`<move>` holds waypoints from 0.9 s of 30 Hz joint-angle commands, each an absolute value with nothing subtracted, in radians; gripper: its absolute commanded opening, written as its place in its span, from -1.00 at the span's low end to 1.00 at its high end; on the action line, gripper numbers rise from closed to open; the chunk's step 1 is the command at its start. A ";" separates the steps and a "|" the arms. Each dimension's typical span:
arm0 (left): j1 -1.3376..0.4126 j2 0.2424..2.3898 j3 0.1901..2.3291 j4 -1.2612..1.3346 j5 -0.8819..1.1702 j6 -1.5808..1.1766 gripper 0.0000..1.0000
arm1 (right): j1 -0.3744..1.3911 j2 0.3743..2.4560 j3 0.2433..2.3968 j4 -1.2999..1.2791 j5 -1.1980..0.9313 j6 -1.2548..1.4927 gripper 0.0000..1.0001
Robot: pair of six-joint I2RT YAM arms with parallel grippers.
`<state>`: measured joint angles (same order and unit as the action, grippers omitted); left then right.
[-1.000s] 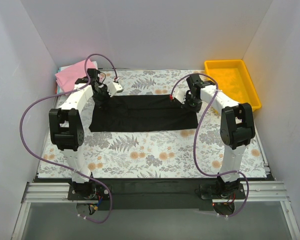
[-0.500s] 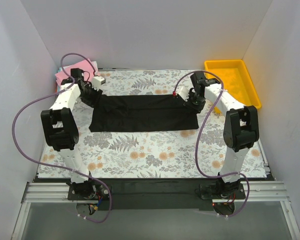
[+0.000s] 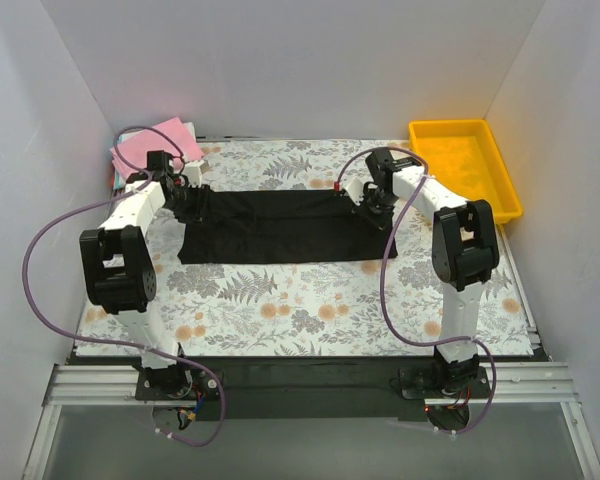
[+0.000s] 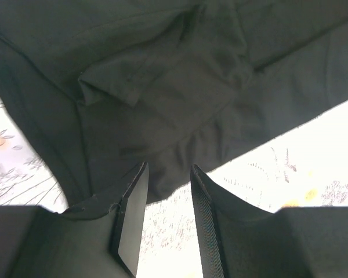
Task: Fold and stack the t-shirts
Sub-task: Fold the tshirt
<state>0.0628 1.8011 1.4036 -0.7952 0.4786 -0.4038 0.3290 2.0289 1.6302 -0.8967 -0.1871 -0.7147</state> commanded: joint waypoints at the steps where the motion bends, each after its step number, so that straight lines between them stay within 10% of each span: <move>1: 0.055 1.836 1.387 -0.724 0.497 -0.495 -0.33 | 0.336 2.045 1.652 -0.923 -0.230 -0.664 -0.60; 27: 0.026 2.088 1.644 -0.554 0.472 -0.612 -0.27 | 0.336 2.080 1.612 -0.916 -0.206 -0.675 -0.61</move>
